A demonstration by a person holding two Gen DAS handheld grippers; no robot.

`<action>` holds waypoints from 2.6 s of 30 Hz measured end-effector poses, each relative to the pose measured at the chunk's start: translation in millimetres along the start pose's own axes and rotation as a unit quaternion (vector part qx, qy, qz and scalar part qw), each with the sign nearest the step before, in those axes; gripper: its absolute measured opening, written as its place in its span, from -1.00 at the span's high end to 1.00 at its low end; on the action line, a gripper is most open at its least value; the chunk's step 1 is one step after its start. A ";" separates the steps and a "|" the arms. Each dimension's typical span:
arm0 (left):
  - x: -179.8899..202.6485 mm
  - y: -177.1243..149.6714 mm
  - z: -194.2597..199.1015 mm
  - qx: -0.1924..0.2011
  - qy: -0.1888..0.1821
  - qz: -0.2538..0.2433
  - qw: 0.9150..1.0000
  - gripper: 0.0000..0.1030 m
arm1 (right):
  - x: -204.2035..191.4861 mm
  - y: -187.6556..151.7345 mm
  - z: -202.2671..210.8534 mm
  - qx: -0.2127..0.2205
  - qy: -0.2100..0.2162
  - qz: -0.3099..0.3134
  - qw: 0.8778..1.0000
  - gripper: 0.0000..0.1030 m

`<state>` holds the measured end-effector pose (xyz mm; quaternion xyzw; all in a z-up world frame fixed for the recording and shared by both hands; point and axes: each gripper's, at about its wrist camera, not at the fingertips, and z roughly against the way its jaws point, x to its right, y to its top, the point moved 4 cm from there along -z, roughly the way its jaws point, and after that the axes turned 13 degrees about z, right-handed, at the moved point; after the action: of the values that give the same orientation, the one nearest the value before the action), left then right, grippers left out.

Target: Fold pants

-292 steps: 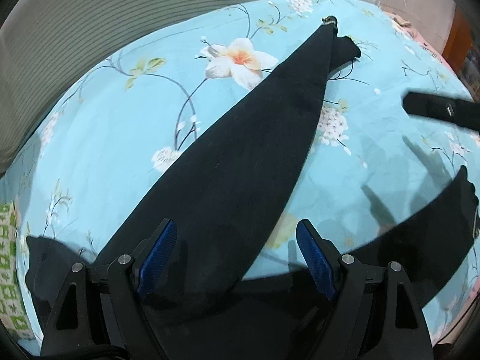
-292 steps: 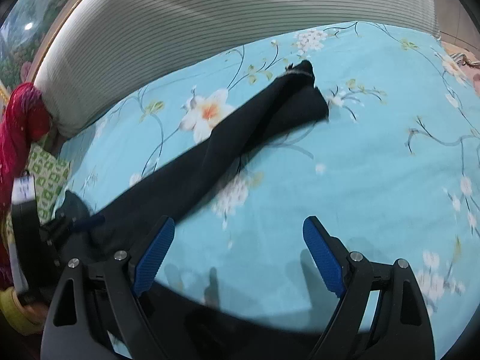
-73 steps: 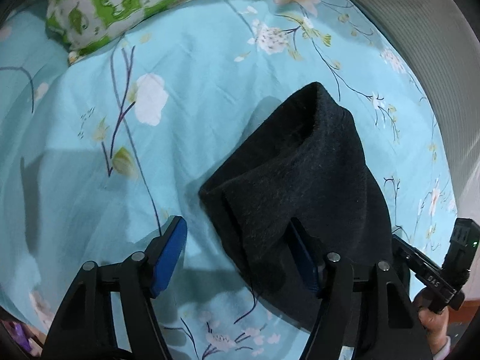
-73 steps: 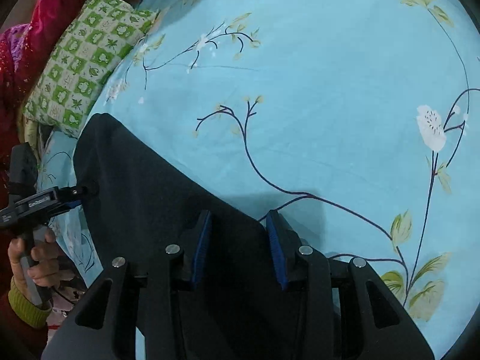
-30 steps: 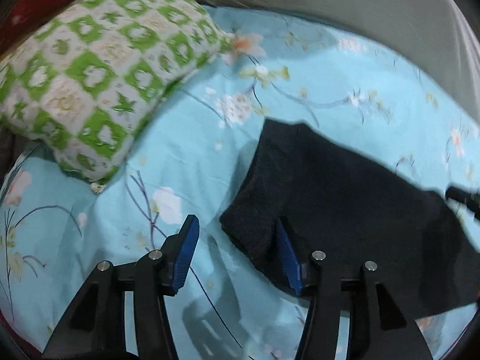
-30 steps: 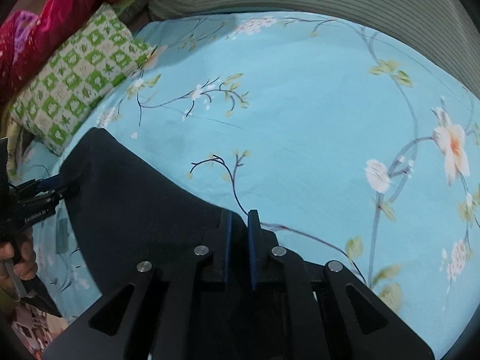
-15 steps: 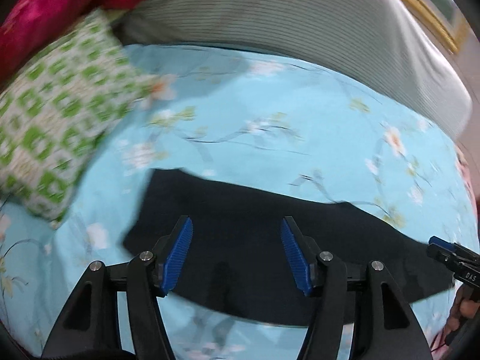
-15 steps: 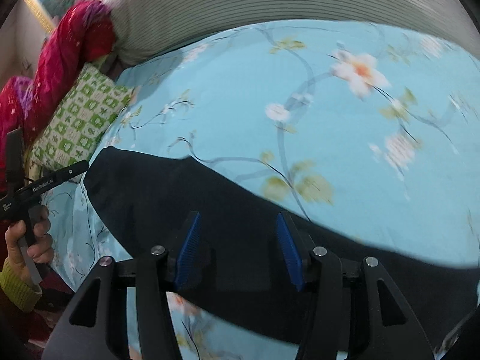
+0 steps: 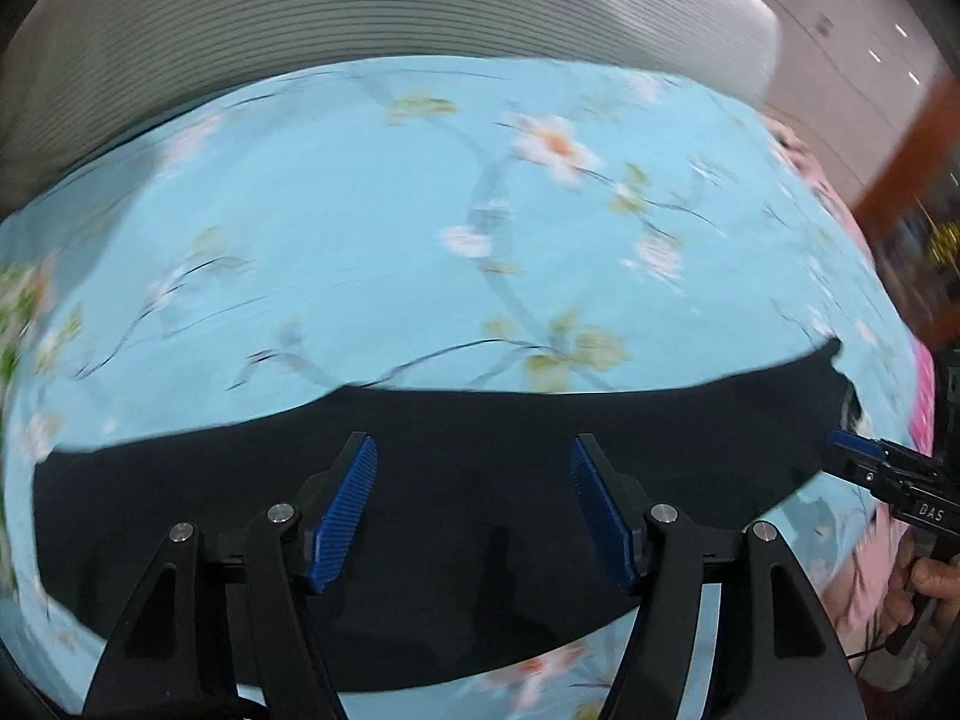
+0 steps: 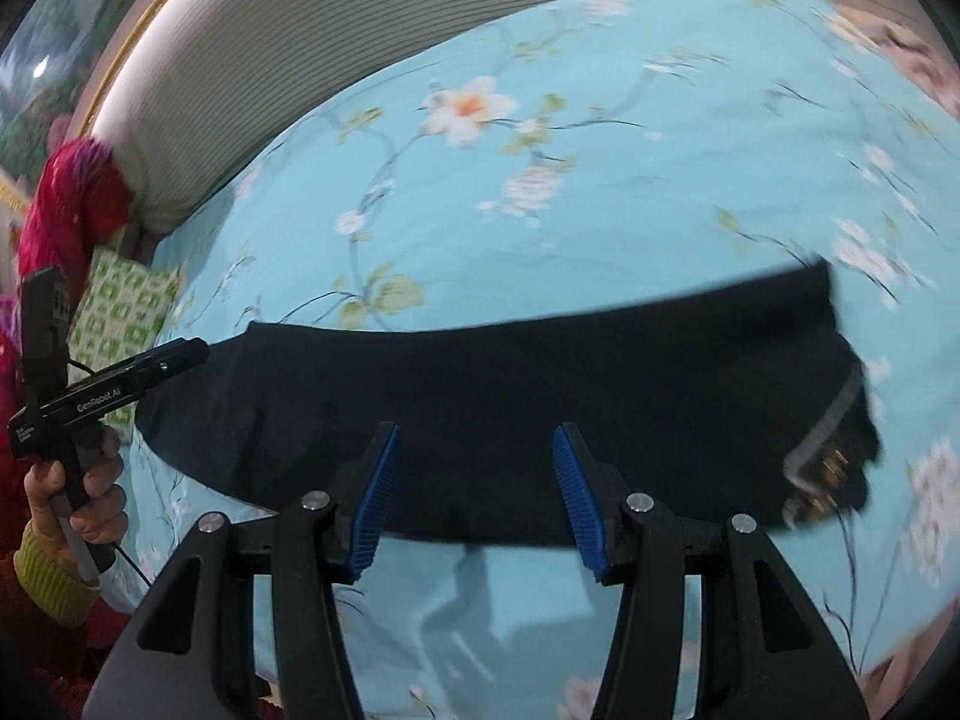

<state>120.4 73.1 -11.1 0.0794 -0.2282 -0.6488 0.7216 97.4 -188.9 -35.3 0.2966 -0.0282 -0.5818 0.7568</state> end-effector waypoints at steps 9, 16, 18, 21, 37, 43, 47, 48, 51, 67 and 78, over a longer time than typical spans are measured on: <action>94.8 0.1 -35.3 -0.056 -0.051 -0.112 0.991 -0.36 | 50.8 -42.3 27.3 0.013 -0.026 -0.092 0.995 -0.04; 160.4 -2.0 -62.2 -0.096 -0.077 -0.181 0.976 -0.37 | 80.3 -53.8 40.7 0.034 -0.047 -0.136 0.989 -0.04; 177.6 -1.2 -67.4 -0.101 -0.083 -0.202 0.971 -0.37 | 86.8 -57.3 43.3 0.037 -0.048 -0.147 0.987 -0.04; 202.7 0.1 -76.4 -0.110 -0.094 -0.225 0.964 -0.37 | 95.0 -61.3 48.4 0.051 -0.051 -0.159 0.985 -0.04; 289.1 -16.3 -135.2 -0.184 -0.122 -0.298 0.929 0.11 | 130.1 -55.7 33.2 0.078 -0.033 -0.211 0.974 0.53; 301.7 -27.0 -126.0 -0.178 -0.128 -0.335 0.916 0.86 | 129.5 -55.4 42.7 0.087 -0.022 -0.202 0.975 0.83; 310.9 -27.5 -106.4 -0.164 -0.149 -0.354 0.909 0.87 | 126.1 -55.1 66.2 0.100 -0.008 -0.202 0.974 0.83; 313.1 -28.5 -106.3 -0.165 -0.150 -0.356 0.908 0.87 | 127.2 -56.6 71.6 0.102 -0.009 -0.205 0.973 0.83; 316.0 -33.7 -118.1 -0.174 -0.134 -0.362 0.906 0.84 | 134.6 -62.6 63.2 0.080 -0.001 -0.223 0.972 0.82; 316.6 -23.6 -136.1 -0.208 -0.130 -0.345 0.906 -0.16 | 134.2 -90.8 54.7 0.066 0.028 -0.255 0.964 0.10; 346.4 -31.7 -172.3 -0.260 -0.153 -0.337 0.892 0.34 | 137.5 -82.2 41.1 0.115 0.045 -0.236 0.964 0.25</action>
<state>185.1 -299.7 -97.9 -0.1390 -0.1186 -0.8934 0.4103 54.7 -341.5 -82.8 0.4053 0.0097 -0.7226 0.5599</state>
